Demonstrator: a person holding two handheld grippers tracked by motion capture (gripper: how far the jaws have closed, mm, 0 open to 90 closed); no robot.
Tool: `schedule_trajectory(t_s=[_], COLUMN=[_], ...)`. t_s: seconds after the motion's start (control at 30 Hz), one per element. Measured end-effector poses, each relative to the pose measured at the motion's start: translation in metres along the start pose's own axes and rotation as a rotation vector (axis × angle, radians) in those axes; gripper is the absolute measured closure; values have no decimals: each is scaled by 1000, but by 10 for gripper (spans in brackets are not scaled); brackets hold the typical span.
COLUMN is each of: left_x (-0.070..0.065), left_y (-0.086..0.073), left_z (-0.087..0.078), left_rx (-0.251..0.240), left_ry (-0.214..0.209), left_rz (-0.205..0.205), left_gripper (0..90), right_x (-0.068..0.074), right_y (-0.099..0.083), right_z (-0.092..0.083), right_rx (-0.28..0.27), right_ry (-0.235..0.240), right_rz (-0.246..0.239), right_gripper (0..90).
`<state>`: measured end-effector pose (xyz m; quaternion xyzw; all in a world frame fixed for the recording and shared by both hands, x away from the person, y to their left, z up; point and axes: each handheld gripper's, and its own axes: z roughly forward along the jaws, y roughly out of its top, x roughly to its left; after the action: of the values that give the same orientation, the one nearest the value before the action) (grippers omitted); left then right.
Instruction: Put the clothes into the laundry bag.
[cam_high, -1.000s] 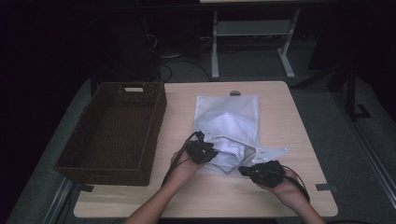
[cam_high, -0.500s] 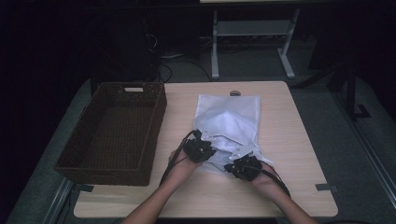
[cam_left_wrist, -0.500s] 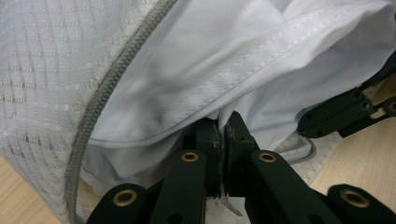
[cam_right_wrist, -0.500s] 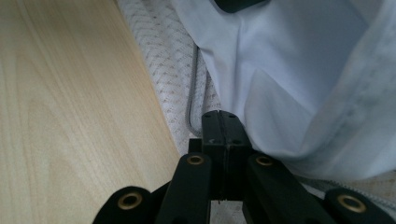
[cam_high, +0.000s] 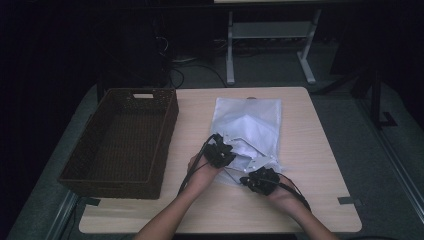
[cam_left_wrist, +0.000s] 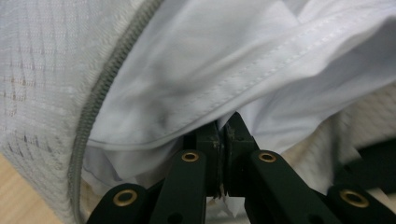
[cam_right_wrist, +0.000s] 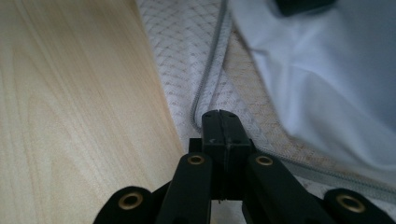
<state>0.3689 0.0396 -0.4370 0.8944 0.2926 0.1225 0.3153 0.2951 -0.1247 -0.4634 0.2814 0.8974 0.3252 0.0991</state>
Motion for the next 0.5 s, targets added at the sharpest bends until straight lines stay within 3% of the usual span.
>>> schedule_trajectory(t_s=[0.23,0.5], left_x=[6,25], left_y=[20,35], left_z=[19,38], left_rx=[3,-8], left_ry=[40,63], left_rz=[-39,-103], left_gripper=[874,875], right_x=[0,-1], right_y=[-1,-2], right_z=[0,-1], right_rx=[-5,-7], right_ry=[5,8], right_rz=[6,0], right_gripper=[900,900])
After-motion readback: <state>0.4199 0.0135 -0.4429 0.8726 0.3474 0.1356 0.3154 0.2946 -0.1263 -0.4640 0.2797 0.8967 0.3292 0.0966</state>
